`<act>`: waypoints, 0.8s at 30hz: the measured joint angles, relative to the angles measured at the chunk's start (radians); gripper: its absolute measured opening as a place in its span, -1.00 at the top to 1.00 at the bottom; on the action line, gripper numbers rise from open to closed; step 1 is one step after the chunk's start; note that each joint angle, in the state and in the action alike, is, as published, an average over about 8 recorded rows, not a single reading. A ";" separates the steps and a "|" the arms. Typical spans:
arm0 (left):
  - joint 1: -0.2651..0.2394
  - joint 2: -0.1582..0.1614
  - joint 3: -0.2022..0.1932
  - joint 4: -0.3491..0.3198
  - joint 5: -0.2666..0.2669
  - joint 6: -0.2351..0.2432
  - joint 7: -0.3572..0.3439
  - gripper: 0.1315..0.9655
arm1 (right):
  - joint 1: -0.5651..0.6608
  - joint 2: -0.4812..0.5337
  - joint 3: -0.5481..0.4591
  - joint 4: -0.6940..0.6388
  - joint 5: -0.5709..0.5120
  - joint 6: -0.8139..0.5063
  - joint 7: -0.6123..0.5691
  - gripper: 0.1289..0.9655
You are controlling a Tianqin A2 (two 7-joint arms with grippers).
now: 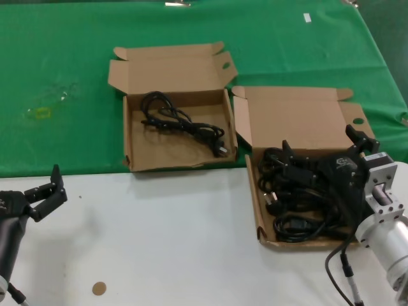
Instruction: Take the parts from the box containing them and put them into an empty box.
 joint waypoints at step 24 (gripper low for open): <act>0.000 0.000 0.000 0.000 0.000 0.000 0.000 -1.00 | 0.000 0.000 0.000 0.000 0.000 0.000 0.000 -1.00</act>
